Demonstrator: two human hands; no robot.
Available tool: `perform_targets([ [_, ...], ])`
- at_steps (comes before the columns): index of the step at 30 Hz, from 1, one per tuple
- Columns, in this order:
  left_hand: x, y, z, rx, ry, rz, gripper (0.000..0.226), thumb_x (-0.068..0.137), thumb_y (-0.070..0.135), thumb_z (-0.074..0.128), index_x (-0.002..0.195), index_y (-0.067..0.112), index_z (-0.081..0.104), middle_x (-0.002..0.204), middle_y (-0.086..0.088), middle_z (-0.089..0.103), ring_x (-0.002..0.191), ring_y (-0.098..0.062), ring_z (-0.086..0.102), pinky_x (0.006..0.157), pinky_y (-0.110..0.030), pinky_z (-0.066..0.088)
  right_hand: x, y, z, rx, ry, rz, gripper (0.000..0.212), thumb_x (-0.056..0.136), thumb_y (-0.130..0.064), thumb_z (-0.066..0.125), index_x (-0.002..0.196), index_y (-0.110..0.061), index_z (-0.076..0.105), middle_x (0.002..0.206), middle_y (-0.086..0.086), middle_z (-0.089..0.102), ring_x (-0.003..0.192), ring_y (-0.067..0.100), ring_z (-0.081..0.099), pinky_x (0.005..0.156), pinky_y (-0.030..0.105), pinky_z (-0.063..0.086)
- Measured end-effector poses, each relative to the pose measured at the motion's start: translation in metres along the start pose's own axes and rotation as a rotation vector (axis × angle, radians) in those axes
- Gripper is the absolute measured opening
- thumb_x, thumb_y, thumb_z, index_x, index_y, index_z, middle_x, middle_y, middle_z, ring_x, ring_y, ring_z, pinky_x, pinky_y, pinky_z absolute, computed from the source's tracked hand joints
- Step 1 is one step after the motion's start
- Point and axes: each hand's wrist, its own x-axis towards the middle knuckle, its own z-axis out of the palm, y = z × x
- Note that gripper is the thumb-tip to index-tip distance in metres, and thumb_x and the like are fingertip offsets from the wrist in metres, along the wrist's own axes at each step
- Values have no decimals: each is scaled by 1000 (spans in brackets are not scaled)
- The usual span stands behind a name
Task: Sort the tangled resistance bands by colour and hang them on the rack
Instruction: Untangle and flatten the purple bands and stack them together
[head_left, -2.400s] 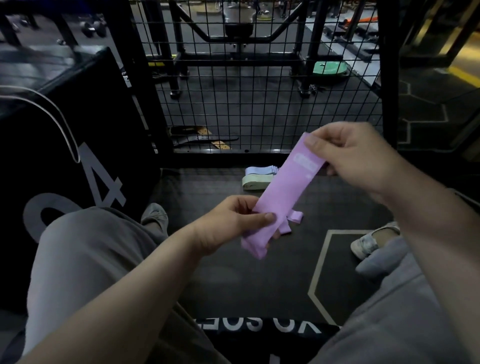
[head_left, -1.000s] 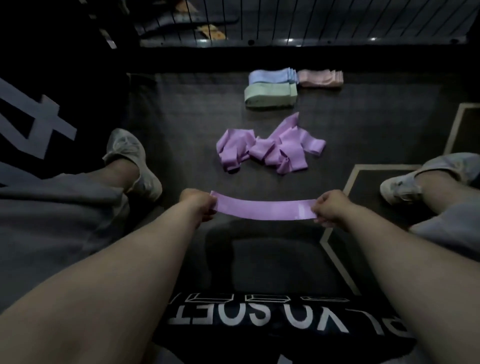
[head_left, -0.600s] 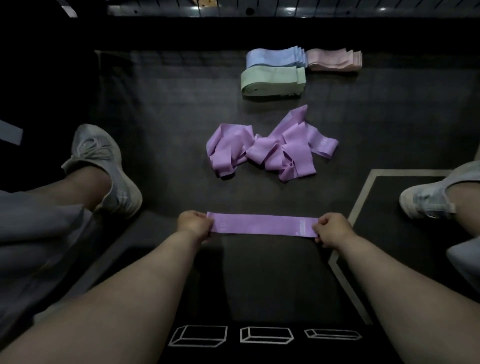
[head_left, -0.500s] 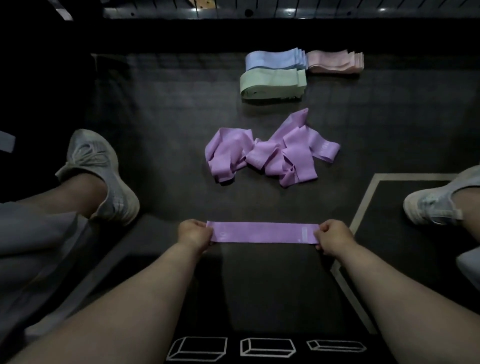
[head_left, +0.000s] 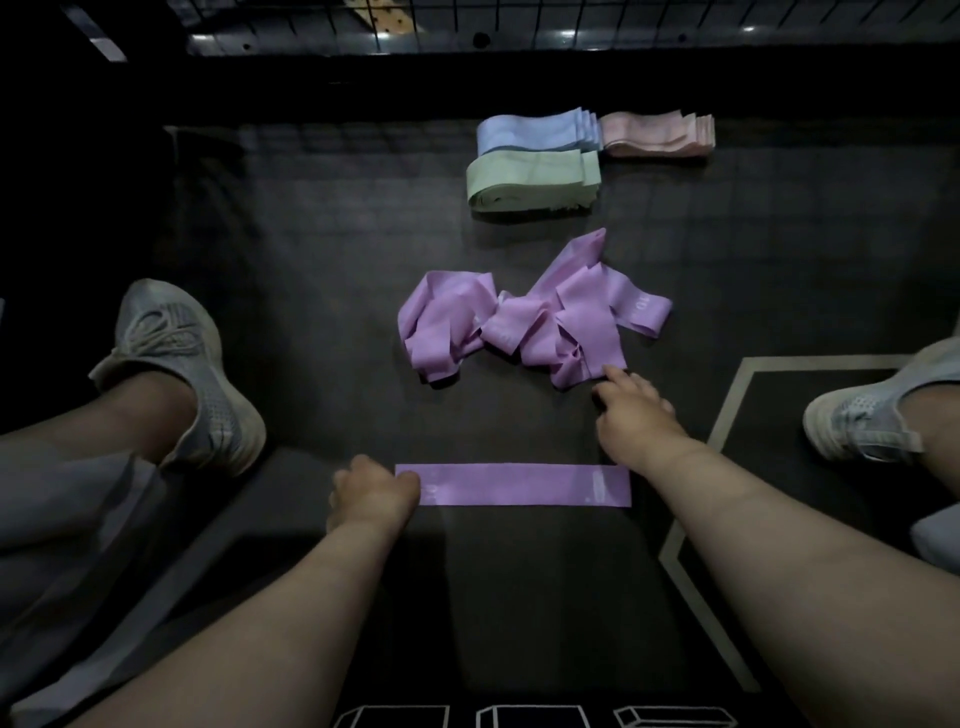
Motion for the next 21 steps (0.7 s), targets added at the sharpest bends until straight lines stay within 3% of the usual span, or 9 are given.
perform_targets([
  [4,-5,6,-7,-17,23,33,47,87,38,64,124,11,58,133,-16,48,120,-37,53,104,-43,46,2,2,-9,-10,-6,45,65,93,-7,45,155,-25,32,166,-7,13,152,25,14,119,46,19],
  [7,-12,15,-9,-41,16,83,43,87,35,63,122,10,58,132,-17,47,121,-38,52,106,-41,44,2,1,-16,-118,-94,34,62,94,-7,46,151,-28,40,167,-10,2,154,27,0,121,52,12],
  [9,-17,21,-9,-60,2,121,41,86,33,63,121,12,58,132,-16,46,119,-37,53,107,-40,44,4,2,-17,-124,-127,35,68,95,-5,43,157,-28,29,168,-10,-1,155,27,-3,122,55,11],
  [11,-23,30,-9,-89,-10,163,39,86,33,63,121,16,59,131,-14,45,116,-35,54,106,-41,45,5,1,-19,-107,-90,48,69,95,-4,44,158,-26,24,167,-6,7,154,26,6,121,54,16],
  [13,-29,39,-12,-103,-5,220,38,87,32,63,121,16,60,131,-13,46,116,-35,55,106,-39,44,1,-2,-24,-68,47,46,58,95,-6,47,150,-23,38,160,2,29,147,30,28,115,50,28],
  [16,-44,55,-21,-148,-9,292,38,87,30,63,122,17,61,131,-13,49,114,-34,58,104,-39,47,-12,-4,-39,189,393,22,26,97,-12,52,119,-18,63,125,13,59,116,37,57,97,45,48],
  [18,-57,68,-30,-216,-31,343,38,86,29,63,122,17,62,129,-11,53,109,-31,61,100,-39,50,-25,-5,-58,400,574,-53,13,95,-12,61,105,-13,68,116,14,59,102,32,62,90,41,51],
  [21,-82,84,-46,-305,-88,459,37,88,24,63,124,15,62,121,-8,63,103,-24,64,93,-33,53,-51,-7,-95,527,725,-139,4,90,-6,64,90,-11,64,103,10,57,86,22,55,73,24,39],
])
